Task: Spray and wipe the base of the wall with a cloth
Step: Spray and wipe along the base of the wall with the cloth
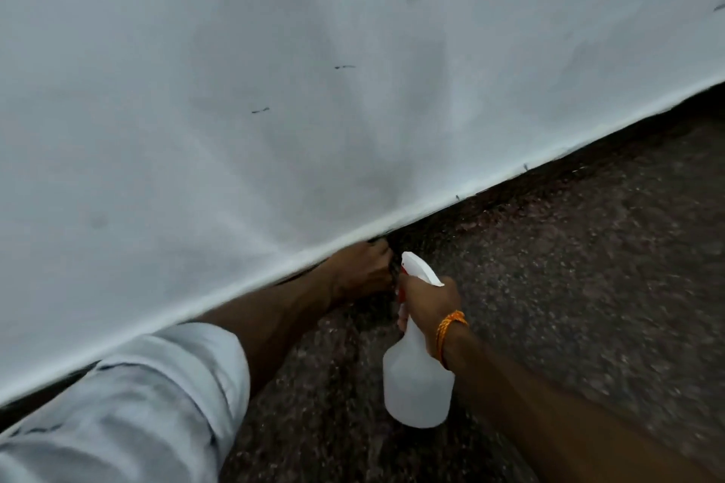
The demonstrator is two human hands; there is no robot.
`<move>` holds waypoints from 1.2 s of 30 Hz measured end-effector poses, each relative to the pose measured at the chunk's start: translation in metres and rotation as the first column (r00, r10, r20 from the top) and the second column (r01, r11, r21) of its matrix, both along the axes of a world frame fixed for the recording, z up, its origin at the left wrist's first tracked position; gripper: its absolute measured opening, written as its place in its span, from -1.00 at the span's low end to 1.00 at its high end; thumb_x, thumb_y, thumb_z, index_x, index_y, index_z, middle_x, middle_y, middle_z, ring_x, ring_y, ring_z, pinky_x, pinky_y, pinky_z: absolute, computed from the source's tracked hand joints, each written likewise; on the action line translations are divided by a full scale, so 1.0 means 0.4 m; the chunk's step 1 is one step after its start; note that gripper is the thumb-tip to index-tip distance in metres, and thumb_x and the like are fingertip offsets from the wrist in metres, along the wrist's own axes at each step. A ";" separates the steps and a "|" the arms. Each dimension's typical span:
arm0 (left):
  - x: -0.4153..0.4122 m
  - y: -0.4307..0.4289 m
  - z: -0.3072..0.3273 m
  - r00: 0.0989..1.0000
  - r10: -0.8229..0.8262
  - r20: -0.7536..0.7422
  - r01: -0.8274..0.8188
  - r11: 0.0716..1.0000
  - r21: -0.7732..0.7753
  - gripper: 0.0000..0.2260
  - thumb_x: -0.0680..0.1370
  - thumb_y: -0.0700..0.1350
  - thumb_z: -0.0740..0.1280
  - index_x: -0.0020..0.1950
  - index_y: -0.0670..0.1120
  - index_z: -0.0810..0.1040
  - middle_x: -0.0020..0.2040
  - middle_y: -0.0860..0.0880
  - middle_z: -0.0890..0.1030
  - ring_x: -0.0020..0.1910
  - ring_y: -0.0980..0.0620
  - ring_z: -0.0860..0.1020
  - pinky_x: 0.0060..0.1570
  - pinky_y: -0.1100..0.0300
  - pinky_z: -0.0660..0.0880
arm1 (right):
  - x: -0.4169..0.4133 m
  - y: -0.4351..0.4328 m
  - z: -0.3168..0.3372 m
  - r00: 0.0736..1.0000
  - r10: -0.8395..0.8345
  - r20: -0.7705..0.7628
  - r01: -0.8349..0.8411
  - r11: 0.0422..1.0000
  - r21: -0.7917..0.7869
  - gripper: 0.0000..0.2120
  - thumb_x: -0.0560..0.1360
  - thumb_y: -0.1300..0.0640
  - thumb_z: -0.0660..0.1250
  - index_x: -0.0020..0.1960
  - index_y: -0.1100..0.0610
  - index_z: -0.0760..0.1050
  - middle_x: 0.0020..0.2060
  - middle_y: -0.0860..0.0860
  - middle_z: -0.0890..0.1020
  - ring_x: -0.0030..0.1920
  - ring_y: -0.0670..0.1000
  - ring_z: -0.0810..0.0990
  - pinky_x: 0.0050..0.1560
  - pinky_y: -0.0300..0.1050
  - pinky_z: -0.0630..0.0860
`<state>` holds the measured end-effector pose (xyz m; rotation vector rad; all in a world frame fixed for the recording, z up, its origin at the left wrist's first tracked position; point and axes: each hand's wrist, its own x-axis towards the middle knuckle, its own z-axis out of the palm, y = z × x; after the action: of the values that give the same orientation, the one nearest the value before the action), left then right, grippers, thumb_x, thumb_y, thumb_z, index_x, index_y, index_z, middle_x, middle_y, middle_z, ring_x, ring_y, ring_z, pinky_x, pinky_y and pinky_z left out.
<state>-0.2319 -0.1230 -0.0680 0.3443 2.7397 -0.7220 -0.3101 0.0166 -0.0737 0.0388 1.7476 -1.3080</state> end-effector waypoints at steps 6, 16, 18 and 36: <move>0.094 -0.047 0.010 0.984 -0.021 -0.175 0.020 1.000 -0.009 -0.71 0.47 -0.23 0.15 -0.37 -0.09 0.57 -0.29 -0.07 0.51 -0.26 -0.07 0.51 -0.52 0.18 0.26 | -0.030 -0.026 0.022 0.998 -0.061 -0.004 0.061 0.998 -0.001 -0.88 0.50 0.23 0.38 -0.15 0.28 0.52 -0.59 0.16 0.47 -0.58 0.09 0.43 -0.45 -0.12 0.45; 0.207 -0.044 0.054 0.987 0.130 -0.091 -0.136 0.988 -0.067 -0.85 0.37 -0.14 0.32 -0.38 -0.01 0.62 -0.34 0.04 0.55 -0.27 -0.01 0.54 -0.43 0.22 0.37 | 0.010 -0.044 0.018 1.000 -0.001 0.006 0.001 1.000 0.012 -0.82 0.47 0.22 0.40 -0.01 0.33 0.55 -0.63 0.11 0.47 -0.61 0.07 0.43 -0.45 -0.10 0.48; 0.206 -0.030 0.055 0.962 0.227 -0.155 -0.230 0.973 -0.008 -0.92 0.34 -0.15 0.39 -0.36 -0.04 0.63 -0.35 0.03 0.55 -0.26 -0.02 0.55 -0.51 0.22 0.34 | 0.033 -0.039 0.025 0.999 -0.035 0.016 0.035 0.999 -0.005 -0.83 0.48 0.26 0.38 0.04 0.31 0.54 -0.60 0.13 0.47 -0.60 0.07 0.42 -0.50 -0.13 0.47; 0.441 -0.038 0.307 0.845 0.534 -0.039 -0.531 0.845 0.059 -0.67 0.59 -0.07 0.23 0.30 -0.18 0.50 0.23 -0.14 0.52 0.24 -0.13 0.45 -0.06 0.01 0.53 | 0.256 0.034 0.128 1.000 -0.018 0.011 0.017 0.997 0.080 -0.85 0.46 0.19 0.39 -0.01 0.22 0.53 -0.51 0.16 0.56 -0.57 0.07 0.49 -0.48 -0.13 0.48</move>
<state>-0.0556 -0.1380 0.0549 -0.4303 2.7003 -0.5142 -0.2079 0.0301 -0.0226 0.1072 1.7921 -1.2475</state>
